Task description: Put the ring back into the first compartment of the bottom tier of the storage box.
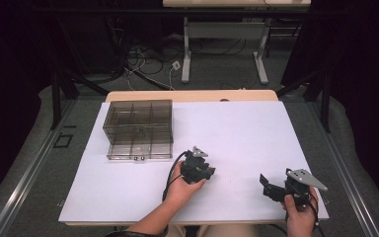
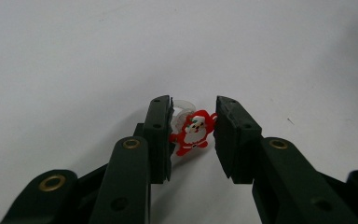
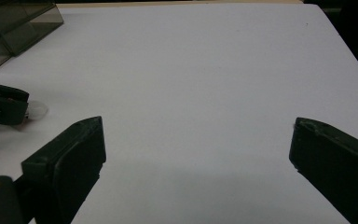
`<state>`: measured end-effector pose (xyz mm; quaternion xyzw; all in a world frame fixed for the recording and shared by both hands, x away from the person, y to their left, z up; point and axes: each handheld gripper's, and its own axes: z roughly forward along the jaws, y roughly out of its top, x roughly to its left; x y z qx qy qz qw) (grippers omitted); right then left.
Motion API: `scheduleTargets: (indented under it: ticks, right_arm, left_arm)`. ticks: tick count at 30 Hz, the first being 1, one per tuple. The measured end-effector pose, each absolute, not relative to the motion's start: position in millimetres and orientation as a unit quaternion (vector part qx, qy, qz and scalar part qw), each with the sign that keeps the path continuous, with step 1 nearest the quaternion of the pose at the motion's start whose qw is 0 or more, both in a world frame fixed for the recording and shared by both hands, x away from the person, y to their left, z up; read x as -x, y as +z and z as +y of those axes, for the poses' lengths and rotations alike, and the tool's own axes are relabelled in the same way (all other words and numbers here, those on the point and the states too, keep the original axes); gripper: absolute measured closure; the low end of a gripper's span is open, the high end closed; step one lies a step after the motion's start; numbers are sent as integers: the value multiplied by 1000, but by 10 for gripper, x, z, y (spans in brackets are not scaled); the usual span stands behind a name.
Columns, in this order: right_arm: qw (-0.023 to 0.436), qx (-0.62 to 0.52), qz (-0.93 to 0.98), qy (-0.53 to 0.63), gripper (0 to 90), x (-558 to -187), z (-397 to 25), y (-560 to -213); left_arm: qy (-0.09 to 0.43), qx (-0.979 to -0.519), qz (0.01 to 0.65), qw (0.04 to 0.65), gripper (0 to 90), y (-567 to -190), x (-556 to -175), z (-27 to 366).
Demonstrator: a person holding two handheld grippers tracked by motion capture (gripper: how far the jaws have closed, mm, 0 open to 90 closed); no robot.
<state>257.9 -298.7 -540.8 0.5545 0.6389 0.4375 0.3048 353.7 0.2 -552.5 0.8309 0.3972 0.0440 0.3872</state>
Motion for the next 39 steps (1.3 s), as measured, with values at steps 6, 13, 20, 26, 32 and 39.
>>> scheduleTargets:
  ticks: [6, 13, 20, 26, 32, 39]
  right_arm:
    - [307, -553, 641, 435, 34, -2578, -2994, -5414]
    - [310, -555, 636, 438, 34, -2553, -2994, -5418]
    - [308, -558, 634, 438, 34, -2564, -3003, -5422]
    - [308, -555, 637, 437, 34, -2585, -2994, -5435]
    - [309, -557, 635, 437, 34, -2568, -3006, -5433]
    - [320, -556, 625, 444, 34, -2586, -2997, -5444]
  left_arm:
    - [46, -834, 390, 389, 673, -5504, -3559, 20]
    - [45, -834, 386, 391, 673, -5464, -3570, 5]
    - [47, -832, 386, 396, 674, -5422, -3588, 0]
    - [47, -827, 393, 400, 674, -5398, -3584, 15]
    - [53, -831, 384, 400, 674, -5375, -3608, 54]
    - [58, -826, 386, 407, 675, -5299, -3616, 106]
